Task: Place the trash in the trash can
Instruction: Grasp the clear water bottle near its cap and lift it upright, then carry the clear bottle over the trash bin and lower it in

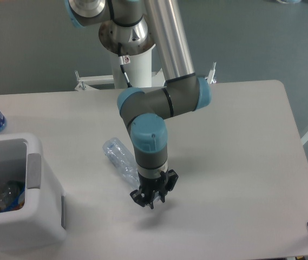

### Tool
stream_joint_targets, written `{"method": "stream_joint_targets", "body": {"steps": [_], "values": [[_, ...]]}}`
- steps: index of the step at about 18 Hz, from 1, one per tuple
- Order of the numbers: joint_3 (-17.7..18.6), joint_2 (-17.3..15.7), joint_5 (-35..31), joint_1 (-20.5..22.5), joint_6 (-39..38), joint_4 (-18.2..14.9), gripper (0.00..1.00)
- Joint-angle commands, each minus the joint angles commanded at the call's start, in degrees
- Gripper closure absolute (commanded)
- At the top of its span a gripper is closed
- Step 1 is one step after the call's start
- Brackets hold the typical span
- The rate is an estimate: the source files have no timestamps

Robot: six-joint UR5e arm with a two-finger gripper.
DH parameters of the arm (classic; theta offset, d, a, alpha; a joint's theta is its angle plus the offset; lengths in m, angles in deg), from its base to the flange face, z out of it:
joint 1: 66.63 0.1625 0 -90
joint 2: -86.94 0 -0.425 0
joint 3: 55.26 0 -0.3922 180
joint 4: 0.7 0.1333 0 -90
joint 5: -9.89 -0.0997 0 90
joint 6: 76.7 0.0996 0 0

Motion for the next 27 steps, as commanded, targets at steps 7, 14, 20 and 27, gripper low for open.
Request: {"method": "stream_joint_targets", "body": {"steps": [7,14,20,27], "values": [[-10.97,-5.45,0.88,0.00,-1.49,0.53,0.78],[-20.92,-9.32,0.62,-3.51,0.70,0.79,0.78],[-23.73,-11.78,0.44,-8.60,3.94,1.05,0.78],[-26.02,-11.79,0.53,-13.53,8.09,4.20,0.77]]}}
